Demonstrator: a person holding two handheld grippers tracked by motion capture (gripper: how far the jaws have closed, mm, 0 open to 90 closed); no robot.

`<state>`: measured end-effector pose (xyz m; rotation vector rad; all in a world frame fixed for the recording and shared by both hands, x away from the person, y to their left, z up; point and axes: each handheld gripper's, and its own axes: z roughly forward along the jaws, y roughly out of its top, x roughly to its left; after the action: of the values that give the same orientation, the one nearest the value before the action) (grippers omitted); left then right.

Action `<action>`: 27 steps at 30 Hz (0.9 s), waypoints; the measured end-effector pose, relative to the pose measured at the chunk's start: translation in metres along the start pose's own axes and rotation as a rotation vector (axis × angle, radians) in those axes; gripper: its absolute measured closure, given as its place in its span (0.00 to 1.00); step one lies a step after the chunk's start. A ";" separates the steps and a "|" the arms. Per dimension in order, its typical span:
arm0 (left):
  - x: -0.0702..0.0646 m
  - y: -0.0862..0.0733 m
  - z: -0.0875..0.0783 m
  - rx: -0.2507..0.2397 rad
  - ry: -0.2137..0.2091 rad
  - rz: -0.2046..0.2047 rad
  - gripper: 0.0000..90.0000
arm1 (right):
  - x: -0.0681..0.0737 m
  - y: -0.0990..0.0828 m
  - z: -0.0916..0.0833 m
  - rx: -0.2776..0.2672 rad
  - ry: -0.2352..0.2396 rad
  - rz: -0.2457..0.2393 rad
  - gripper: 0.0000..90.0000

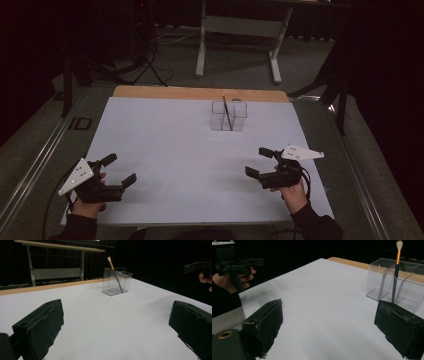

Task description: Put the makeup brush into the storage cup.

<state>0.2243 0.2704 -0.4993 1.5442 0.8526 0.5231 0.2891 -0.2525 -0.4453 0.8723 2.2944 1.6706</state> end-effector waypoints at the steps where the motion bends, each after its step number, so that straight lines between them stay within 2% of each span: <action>1: 0.000 0.000 0.000 0.000 0.000 0.001 0.00 | 0.000 -0.001 -0.001 -0.001 0.011 0.010 0.09; 3: 0.000 0.000 0.000 0.000 0.000 0.002 0.00 | 0.001 -0.005 -0.003 0.004 0.008 -0.002 0.10; 6: 0.000 0.000 0.000 0.000 -0.002 0.001 0.00 | -0.002 -0.013 -0.006 0.005 0.035 0.012 0.10; 11: 0.000 0.000 0.000 0.001 -0.004 0.003 0.00 | -0.005 -0.023 -0.006 0.004 0.037 -0.009 0.10; 17: 0.000 0.000 0.000 0.000 -0.005 0.001 0.00 | -0.010 -0.034 -0.003 0.027 0.047 -0.020 0.10; 19: 0.000 0.000 0.000 0.001 -0.005 0.002 0.00 | -0.011 -0.038 -0.001 0.053 0.040 -0.035 0.10; 27: 0.000 -0.001 0.002 0.009 -0.016 0.007 0.00 | -0.018 -0.048 0.005 0.089 0.003 -0.079 0.10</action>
<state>0.2257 0.2693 -0.5004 1.5583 0.8392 0.5115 0.2888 -0.2675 -0.4947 0.7860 2.3888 1.5494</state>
